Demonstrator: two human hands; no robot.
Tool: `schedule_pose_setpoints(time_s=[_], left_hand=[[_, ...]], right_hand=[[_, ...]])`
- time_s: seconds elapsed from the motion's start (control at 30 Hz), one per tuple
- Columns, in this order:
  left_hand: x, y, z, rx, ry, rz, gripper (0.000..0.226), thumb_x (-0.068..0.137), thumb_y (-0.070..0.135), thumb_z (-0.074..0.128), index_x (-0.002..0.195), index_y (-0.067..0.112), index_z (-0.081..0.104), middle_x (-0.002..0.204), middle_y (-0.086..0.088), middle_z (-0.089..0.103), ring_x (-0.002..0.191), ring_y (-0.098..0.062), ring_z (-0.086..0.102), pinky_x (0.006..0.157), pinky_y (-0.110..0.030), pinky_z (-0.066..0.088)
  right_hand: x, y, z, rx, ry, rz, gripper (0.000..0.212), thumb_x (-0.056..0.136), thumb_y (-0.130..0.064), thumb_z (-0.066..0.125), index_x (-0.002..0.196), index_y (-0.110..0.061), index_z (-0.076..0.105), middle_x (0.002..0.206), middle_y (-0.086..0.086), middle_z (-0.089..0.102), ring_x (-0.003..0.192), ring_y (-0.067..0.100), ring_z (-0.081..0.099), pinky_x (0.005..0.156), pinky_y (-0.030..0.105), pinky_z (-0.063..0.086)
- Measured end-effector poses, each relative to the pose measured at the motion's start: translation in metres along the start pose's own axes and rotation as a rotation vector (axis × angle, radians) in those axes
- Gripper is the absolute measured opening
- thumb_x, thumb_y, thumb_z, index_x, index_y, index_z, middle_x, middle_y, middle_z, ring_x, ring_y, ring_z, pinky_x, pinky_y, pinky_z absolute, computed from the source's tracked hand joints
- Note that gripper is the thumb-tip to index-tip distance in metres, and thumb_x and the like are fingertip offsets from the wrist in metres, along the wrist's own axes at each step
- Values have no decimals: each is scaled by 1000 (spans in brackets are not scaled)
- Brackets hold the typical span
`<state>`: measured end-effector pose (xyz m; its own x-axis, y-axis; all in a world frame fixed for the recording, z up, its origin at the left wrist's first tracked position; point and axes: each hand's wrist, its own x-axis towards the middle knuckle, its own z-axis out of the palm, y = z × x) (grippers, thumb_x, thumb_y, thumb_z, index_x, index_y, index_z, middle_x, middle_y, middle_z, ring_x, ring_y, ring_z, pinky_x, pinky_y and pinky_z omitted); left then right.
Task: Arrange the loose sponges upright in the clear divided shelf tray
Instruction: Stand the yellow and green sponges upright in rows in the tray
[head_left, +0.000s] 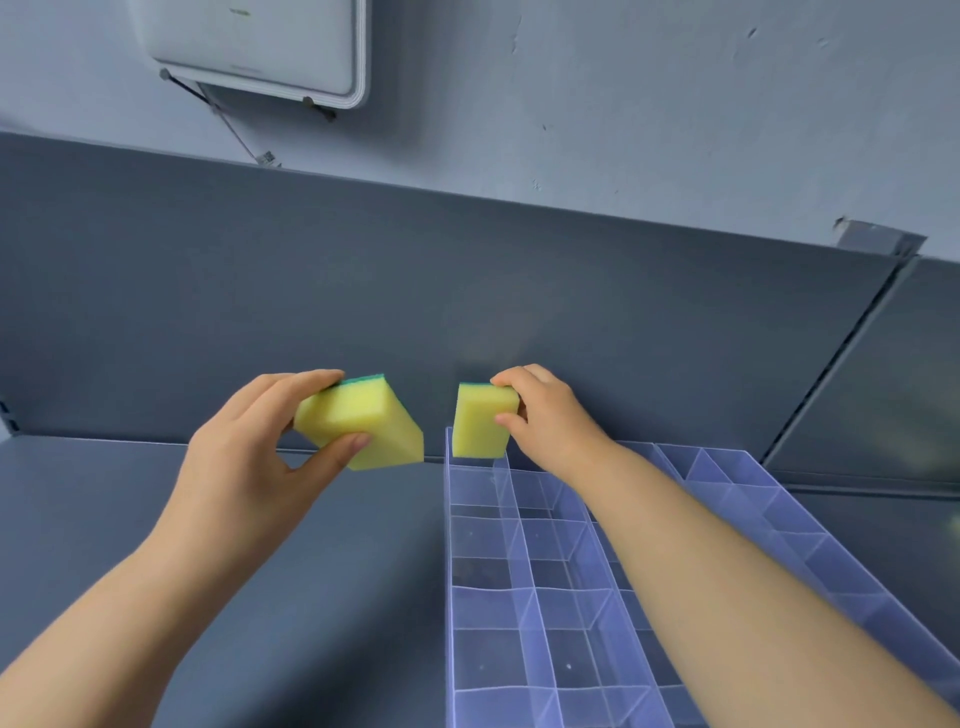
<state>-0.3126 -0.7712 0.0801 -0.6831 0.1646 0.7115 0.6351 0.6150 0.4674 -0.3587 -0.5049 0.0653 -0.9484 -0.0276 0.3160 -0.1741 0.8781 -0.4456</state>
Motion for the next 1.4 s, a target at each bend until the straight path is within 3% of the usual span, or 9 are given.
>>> schedule_pose_setpoints(time_s=[0.17,0.43,0.63,0.77,0.87,0.97,1.1,1.2,1.4], left_hand=[[3,-4,2,10,-3,6,46,70,32,69,112,14,63,97,8,57,82,-5,50,76,-20,42],[10,-7,16,12,4,30,45,73,35,72,113,14,63,100,9,56,86,-6,50,77,-28,49],[29,4,46,-26,-69,52,52,72,37,67,117,12,64,105,7,50,83,-10,52,78,-24,47],[47,9,78,-91,-167,-14,52,74,25,76,123,13,60,106,7,47,84,-15,57,84,-22,48],[51,8,96,-106,-242,-121,55,74,24,78,124,18,56,106,6,52,87,-15,58,83,-19,45],[49,7,103,-72,-298,-189,45,75,24,77,115,22,57,100,4,57,85,-19,59,79,-29,47],[46,7,107,15,-310,-109,41,77,25,75,115,17,61,98,4,52,81,-20,55,77,-29,47],[48,13,111,62,-340,-39,41,81,26,72,119,16,60,111,0,54,80,-17,52,77,-25,43],[51,26,119,141,-366,1,41,86,28,65,124,16,56,121,-2,50,88,-23,56,77,-23,39]], right_hand=[[0,6,5,-120,8,-43,36,89,-18,59,123,-14,51,126,-2,44,107,18,48,91,36,44],[-2,9,21,-334,-35,-131,25,90,-20,56,110,-5,57,115,7,50,108,23,46,83,35,44],[-1,12,22,-257,-40,-59,22,89,-19,58,107,-7,55,106,8,49,100,24,45,79,37,44],[4,13,14,-124,-53,-23,10,87,-11,51,93,-11,59,91,3,49,85,24,48,72,31,44],[8,19,7,-33,-78,-11,19,86,-6,50,95,-9,67,97,7,60,92,26,56,79,27,44],[10,27,3,32,-109,-14,24,87,-3,53,103,-9,70,106,8,66,99,21,58,84,14,37],[12,34,-2,42,-142,-23,36,86,7,45,106,-10,69,110,9,65,102,22,58,92,22,42],[14,35,-5,43,-179,-21,49,81,14,37,108,-11,68,113,9,63,103,22,59,96,29,44],[15,31,-11,-124,-245,-52,49,81,11,35,108,-14,67,109,8,61,100,27,56,87,27,45]])
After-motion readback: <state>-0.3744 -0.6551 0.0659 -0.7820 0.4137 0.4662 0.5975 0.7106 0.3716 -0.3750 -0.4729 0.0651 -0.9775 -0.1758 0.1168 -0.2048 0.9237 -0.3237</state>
